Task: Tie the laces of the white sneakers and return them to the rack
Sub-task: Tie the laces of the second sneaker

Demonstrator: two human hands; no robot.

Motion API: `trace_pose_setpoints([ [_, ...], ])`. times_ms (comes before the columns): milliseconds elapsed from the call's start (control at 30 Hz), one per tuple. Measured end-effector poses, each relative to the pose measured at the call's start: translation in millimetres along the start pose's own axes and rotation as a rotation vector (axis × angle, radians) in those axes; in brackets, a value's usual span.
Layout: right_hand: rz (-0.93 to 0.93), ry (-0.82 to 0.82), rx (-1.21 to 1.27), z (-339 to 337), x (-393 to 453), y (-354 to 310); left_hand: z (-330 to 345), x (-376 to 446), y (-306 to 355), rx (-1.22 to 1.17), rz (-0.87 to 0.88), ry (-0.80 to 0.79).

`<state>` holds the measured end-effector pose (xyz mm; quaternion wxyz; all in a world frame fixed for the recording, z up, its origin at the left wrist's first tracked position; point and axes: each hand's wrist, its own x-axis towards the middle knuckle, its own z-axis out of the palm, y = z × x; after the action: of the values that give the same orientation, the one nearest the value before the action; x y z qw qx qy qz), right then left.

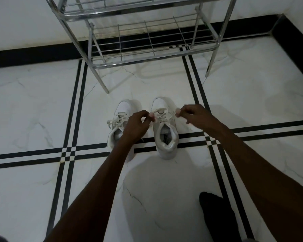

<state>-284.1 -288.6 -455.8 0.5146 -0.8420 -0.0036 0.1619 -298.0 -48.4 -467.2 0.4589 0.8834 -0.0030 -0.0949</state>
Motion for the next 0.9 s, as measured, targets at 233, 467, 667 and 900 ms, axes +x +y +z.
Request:
trace_pose_setpoints([
  [233,0.131,-0.023,0.638,22.6,18.7,-27.1,9.7,16.4,32.1,-0.627,-0.091,0.054],
  [467,0.107,-0.007,0.477,36.5,27.1,-19.0,34.6,25.7,17.5,-0.562,-0.075,0.085],
  [667,0.224,0.122,0.468,39.1,32.8,-22.3,32.0,23.4,5.5,-0.391,0.049,0.022],
  [900,0.215,0.161,0.465,38.1,32.0,-21.3,26.1,24.9,10.6,-0.231,0.158,-0.071],
])
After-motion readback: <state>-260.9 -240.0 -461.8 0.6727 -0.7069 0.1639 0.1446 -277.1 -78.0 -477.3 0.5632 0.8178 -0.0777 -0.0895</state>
